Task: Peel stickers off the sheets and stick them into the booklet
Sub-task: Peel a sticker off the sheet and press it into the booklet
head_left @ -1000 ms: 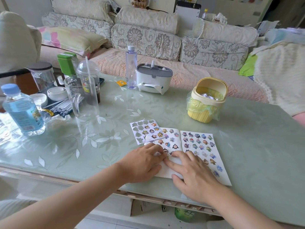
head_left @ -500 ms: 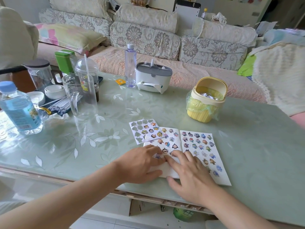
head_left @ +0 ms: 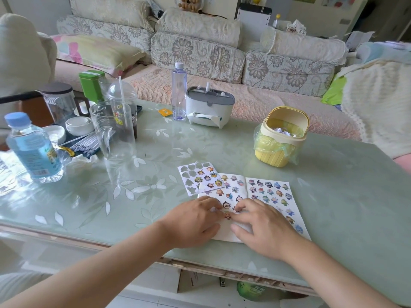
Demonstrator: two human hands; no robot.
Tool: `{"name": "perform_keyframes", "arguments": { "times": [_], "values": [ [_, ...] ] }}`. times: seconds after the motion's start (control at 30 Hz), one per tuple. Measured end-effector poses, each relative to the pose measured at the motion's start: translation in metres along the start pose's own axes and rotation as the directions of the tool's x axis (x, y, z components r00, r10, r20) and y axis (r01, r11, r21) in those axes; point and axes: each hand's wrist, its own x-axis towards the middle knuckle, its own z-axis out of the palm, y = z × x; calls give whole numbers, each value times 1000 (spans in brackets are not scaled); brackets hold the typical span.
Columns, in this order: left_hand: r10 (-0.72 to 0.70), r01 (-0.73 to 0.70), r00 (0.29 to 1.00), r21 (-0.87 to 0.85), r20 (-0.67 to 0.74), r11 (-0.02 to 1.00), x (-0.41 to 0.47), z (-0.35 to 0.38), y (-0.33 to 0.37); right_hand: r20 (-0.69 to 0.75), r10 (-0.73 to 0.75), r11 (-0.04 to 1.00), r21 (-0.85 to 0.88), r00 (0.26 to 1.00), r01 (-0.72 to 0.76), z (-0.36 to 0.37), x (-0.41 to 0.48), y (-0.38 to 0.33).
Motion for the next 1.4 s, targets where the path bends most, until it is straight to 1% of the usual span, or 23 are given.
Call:
{"name": "perform_keyframes", "arguments": {
  "times": [0.13, 0.23, 0.37, 0.47, 0.57, 0.63, 0.77, 0.87, 1.0, 1.07, 1.13, 1.2, 1.23, 1.27, 1.3, 1.33, 1.37, 1.4],
  "values": [
    [-16, 15, 1000, -94, -13, 995, 1, -4, -6, -64, 27, 991, 135, 998, -18, -2, 13, 8],
    [-91, 84, 995, -139, -45, 987, 1, -12, -18, -104, 19, 989, 146, 994, -3, -4, 30, 6],
    [-203, 197, 974, -58, -104, 979, 1, -18, -45, -99, 26, 992, 128, 995, -13, -6, 55, 2],
    [-309, 311, 947, 14, -90, 950, 2, -22, -61, -69, 19, 993, 114, 997, -10, -8, 71, 0],
    [-334, 334, 942, 49, -25, 941, 7, -21, -67, -66, 14, 994, 112, 998, -6, -12, 88, -2],
    [-344, 344, 939, 67, -6, 937, 12, -17, -68, -62, 13, 996, 93, 998, -7, -11, 98, -2],
    [-306, 308, 951, 76, -43, 948, 17, -14, -74, -43, 21, 998, 58, 999, -18, -9, 109, -4],
    [-285, 293, 948, 38, -142, 955, 17, -15, -78, -156, -12, 999, 44, 988, 19, -7, 107, -2],
    [-278, 277, 933, -36, -229, 960, 16, -21, -75, -335, -68, 995, 44, 940, 87, -2, 104, 0],
    [-240, 251, 919, -4, -312, 968, 17, -25, -71, -421, -113, 991, 20, 900, 133, -2, 104, -1],
    [-203, 242, 890, 45, -409, 969, 19, -30, -62, -505, -148, 985, 6, 850, 174, -5, 104, -2],
    [-174, 200, 867, 5, -467, 980, 20, -36, -46, -573, -158, 983, -11, 804, 186, -8, 104, -3],
    [-193, 184, 873, -63, -448, 981, 20, -37, -37, -602, -158, 983, -20, 783, 183, -9, 104, -4],
    [-264, 215, 885, -165, -384, 963, 20, -37, -27, -627, -159, 983, -30, 762, 181, -11, 103, -6],
    [-377, 299, 887, -292, -267, 909, 21, -37, -16, -650, -168, 982, -44, 742, 184, -13, 102, -7],
    [-492, 399, 861, -427, -129, 811, 22, -36, -8, -668, -185, 979, -64, 721, 193, -14, 101, -8],
    [-584, 479, 811, -559, -13, 677, 25, -34, -2, -680, -209, 975, -88, 703, 205, -16, 100, -10],
    [-652, 509, 756, -681, 60, 527, 27, -33, 3, -685, -232, 970, -108, 690, 219, -17, 99, -11]
  ]
}}
